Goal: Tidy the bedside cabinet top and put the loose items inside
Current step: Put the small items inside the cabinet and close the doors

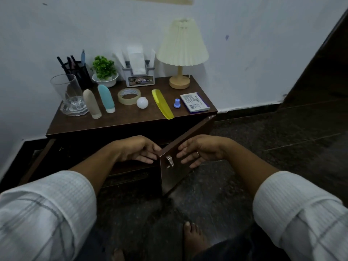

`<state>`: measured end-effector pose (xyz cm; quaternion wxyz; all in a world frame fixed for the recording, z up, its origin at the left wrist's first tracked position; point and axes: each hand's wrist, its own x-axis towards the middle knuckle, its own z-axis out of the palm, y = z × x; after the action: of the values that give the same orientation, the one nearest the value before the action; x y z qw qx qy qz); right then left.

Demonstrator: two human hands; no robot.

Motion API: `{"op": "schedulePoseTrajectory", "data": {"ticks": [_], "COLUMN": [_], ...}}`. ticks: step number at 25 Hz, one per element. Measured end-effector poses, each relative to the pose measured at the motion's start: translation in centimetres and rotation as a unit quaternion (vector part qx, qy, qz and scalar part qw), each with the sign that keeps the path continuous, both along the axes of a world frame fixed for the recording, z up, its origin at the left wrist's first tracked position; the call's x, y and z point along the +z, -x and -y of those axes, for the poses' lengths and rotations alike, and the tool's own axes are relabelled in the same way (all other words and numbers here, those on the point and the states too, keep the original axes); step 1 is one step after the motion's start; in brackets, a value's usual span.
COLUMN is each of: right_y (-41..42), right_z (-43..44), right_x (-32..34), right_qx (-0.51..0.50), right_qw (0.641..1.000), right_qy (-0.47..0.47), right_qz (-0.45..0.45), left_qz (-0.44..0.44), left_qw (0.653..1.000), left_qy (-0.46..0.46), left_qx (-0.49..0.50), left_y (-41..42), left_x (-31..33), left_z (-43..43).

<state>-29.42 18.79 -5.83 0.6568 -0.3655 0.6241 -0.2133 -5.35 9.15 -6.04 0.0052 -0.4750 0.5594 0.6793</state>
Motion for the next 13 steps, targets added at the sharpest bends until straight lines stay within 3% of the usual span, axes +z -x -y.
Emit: {"op": "schedulePoseTrajectory", "data": {"ticks": [6, 13], "right_y": [3.5, 5.8], "right_z": [-3.1, -5.9], "right_x": [1.3, 1.3], "right_qx": [0.026, -0.032], "right_qw": [0.999, 0.998], "right_qy": [-0.017, -0.016], "right_qz": [-0.031, -0.058], "left_qz": [-0.032, -0.073], "left_qw": [0.993, 0.982], "left_qy": [-0.045, -0.054], "left_qx": [-0.101, -0.165], "left_y": [2.9, 7.8], "left_x": [-0.7, -0.9], "left_z": [-3.5, -5.3]}}
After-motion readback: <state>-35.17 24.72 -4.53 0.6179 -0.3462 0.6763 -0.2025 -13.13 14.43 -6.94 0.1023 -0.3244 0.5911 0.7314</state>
